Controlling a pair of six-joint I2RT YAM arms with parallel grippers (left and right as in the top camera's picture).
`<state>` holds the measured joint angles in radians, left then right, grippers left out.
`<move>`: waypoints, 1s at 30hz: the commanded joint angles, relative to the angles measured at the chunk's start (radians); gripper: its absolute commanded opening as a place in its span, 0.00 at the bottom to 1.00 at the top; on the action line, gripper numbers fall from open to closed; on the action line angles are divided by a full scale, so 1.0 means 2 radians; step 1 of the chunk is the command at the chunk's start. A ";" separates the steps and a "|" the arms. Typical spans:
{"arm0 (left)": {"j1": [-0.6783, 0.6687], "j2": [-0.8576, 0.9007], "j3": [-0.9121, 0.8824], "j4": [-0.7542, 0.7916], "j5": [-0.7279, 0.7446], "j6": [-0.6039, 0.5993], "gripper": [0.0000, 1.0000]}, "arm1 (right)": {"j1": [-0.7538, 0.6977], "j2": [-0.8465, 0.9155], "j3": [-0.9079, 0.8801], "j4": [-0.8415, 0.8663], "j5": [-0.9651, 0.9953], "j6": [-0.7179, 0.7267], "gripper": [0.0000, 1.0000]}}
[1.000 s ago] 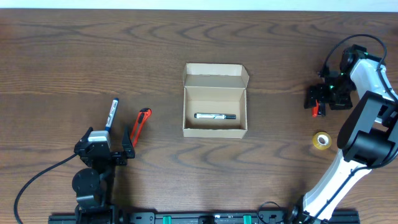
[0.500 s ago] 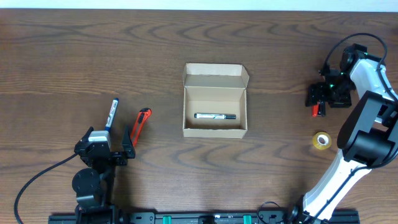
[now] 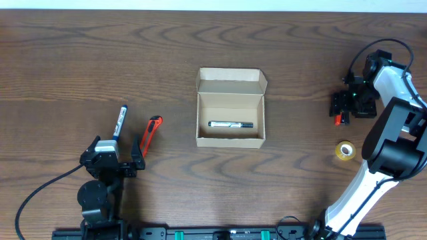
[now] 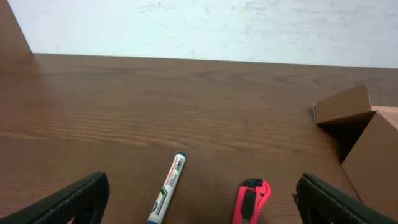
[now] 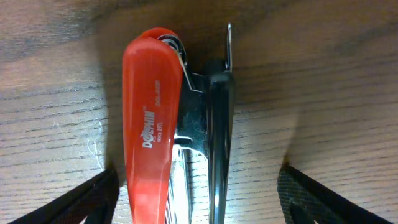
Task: Pack container
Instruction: 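Lower the right gripper and grasp the red stapler, then carry the stapler into the box and release it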
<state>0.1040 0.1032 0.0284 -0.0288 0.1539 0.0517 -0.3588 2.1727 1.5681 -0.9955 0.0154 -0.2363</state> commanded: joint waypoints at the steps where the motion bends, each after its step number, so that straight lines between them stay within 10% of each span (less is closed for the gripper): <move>1: 0.000 0.001 -0.011 -0.015 0.012 -0.004 0.95 | -0.003 0.010 -0.016 0.005 0.003 0.010 0.76; 7: 0.000 0.001 -0.011 -0.013 0.012 -0.004 0.95 | -0.003 0.010 -0.016 0.015 0.000 0.012 0.03; 30: 0.000 0.001 -0.011 -0.010 0.015 -0.004 0.95 | 0.126 -0.163 0.077 -0.008 -0.138 -0.035 0.01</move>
<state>0.1040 0.1032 0.0284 -0.0254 0.1581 0.0513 -0.1780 1.9808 1.6428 -1.0088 -0.2012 -0.2646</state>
